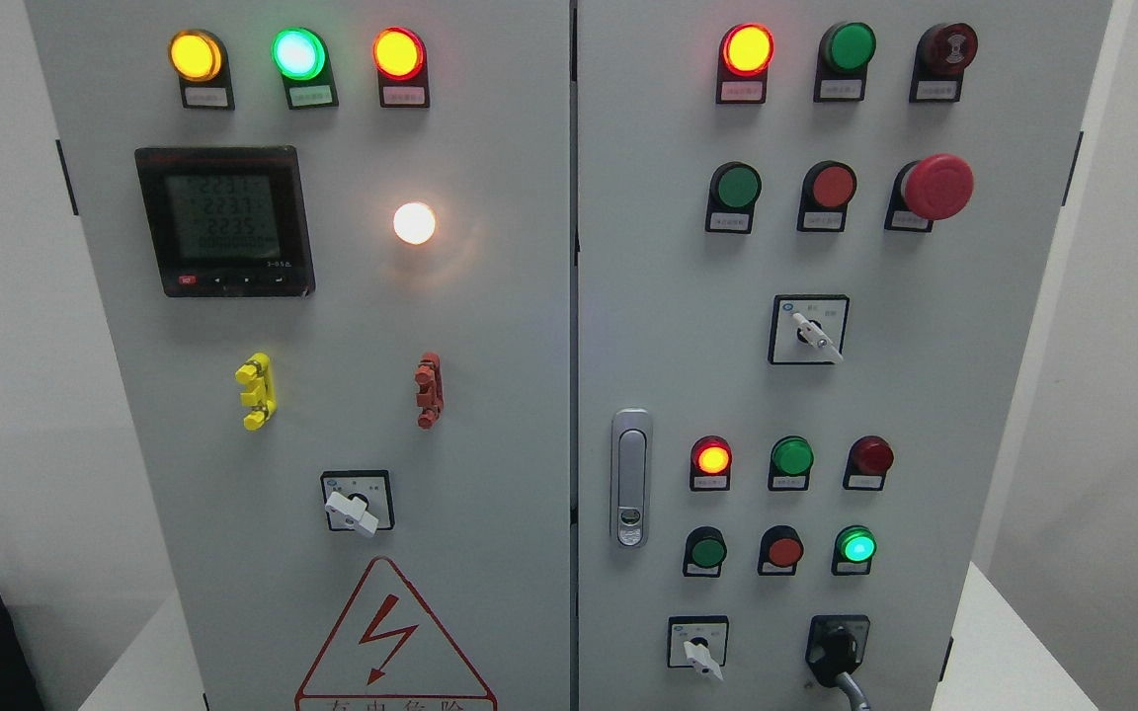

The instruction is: Trip black knob to open circuit

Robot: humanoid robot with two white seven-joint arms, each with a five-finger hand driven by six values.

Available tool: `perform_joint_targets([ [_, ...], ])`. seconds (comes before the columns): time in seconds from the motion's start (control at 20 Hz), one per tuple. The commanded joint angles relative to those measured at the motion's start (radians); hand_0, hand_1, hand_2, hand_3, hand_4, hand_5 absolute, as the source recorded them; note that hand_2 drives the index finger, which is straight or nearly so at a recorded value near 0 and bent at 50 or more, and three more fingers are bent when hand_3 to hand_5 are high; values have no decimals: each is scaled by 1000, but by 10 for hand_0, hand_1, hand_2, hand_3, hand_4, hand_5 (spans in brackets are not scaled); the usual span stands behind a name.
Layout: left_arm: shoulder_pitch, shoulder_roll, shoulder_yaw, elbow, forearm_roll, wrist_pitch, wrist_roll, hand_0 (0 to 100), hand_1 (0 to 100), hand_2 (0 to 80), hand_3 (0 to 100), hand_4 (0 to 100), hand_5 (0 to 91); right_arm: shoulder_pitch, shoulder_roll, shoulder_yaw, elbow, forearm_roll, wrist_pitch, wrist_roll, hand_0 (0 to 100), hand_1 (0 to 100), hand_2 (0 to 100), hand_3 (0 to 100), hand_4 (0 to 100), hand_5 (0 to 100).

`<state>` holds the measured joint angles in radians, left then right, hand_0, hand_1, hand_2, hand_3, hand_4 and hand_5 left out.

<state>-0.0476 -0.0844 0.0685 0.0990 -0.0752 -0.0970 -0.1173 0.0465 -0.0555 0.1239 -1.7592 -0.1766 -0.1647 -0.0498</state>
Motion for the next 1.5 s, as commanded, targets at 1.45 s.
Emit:
perform_joint_targets([
  [1.45,0,0,-1,-16,0,0,1,120,389,0,0,0,0,1,-41,-27,12,-29,-7,2,0,0,69,1000,1000,1000],
])
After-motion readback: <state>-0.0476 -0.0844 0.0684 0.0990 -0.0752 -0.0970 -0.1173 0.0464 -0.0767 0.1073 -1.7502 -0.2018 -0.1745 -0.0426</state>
